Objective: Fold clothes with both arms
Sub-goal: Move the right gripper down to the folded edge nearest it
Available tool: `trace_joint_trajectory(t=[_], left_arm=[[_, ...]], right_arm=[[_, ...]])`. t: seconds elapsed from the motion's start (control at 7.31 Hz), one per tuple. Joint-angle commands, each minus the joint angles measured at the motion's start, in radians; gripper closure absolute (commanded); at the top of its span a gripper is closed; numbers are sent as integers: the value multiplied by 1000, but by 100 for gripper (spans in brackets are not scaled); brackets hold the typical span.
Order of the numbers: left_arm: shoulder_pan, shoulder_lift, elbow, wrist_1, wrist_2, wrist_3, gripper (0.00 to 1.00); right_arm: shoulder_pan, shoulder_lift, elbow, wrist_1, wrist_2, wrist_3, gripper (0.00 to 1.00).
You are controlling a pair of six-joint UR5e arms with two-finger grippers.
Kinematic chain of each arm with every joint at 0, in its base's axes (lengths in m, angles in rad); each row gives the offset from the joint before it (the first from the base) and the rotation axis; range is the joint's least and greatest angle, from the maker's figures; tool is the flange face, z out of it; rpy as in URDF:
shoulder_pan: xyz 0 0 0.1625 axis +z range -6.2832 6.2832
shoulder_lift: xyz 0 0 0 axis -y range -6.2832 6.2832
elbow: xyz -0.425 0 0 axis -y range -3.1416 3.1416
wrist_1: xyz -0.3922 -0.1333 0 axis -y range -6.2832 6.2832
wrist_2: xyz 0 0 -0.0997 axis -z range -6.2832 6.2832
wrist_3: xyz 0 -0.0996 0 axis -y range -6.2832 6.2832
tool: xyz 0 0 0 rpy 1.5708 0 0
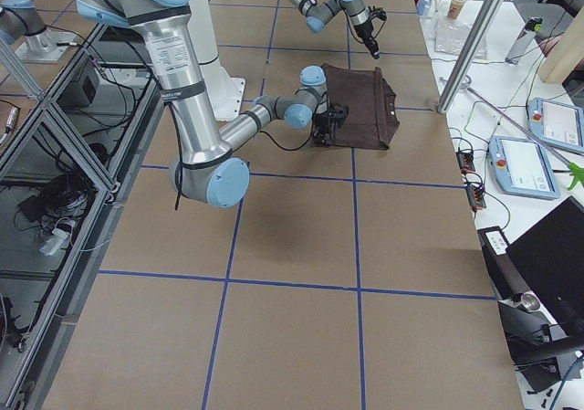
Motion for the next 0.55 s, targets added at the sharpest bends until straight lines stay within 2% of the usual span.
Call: trace_joint_trajectory(t=[0.0, 0.14, 0.27, 0.41], left_arm=[[0, 0, -3, 0, 0, -11, 60], [2, 0, -3, 0, 0, -11, 60], [3, 0, -3, 0, 0, -11, 60], [3, 0, -3, 0, 0, -11, 60]], right_arm=[[-2, -12, 11, 0, 4, 3, 62], [-2, -13, 9, 0, 5, 3, 88], [-3, -30, 9, 2, 7, 3, 90], [-5, -35, 15, 2, 7, 3, 100]])
